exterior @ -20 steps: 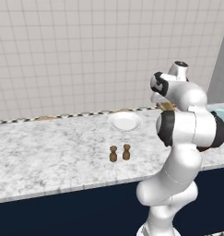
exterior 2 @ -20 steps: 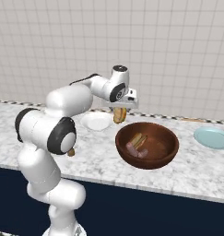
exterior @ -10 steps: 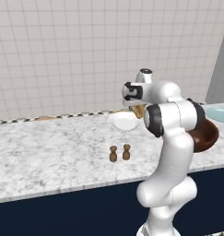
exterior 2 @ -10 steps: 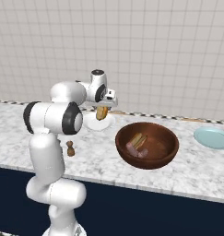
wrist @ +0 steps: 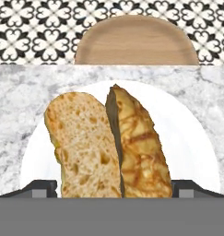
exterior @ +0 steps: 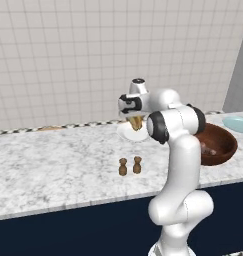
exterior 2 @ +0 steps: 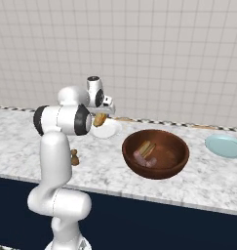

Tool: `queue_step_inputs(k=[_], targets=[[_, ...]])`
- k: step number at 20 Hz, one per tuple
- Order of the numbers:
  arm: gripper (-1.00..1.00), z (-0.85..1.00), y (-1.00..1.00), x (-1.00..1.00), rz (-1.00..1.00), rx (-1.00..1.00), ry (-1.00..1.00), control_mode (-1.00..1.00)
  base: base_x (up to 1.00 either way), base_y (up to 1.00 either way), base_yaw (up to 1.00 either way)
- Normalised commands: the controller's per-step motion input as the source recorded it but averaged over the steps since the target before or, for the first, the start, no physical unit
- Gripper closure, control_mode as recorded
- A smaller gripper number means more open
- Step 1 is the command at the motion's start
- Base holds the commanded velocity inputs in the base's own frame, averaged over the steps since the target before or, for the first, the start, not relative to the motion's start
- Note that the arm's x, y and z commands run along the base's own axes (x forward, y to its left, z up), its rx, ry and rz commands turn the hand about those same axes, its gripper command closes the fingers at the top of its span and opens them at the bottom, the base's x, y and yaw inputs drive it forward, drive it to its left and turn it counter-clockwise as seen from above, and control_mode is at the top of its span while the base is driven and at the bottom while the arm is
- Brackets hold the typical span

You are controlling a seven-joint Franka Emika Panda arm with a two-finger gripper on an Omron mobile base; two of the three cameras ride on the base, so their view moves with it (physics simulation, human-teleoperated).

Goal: Place one bun and one sausage from the bowl on each plate.

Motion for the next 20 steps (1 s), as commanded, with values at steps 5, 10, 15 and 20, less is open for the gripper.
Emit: queue_step_inputs(k=[5, 10, 15, 20], targets=[[1.0, -0.36, 0.24, -0.18, -0.12, 0.0, 0.0, -1.0, 0.0, 0.0, 0.0], [1.0, -0.47, 0.13, 0.05, -0.03, 0.0, 0.0, -1.0, 0.0, 0.0, 0.0], [1.0, -0.27, 0.02, 0.0, 0.0, 0.0, 0.0, -1.0, 0.0, 0.0, 0.0], [-1.0, -0.16, 0.03, 0.14, 0.0, 0.0, 0.0, -1.0, 0.0, 0.0, 0.0]])
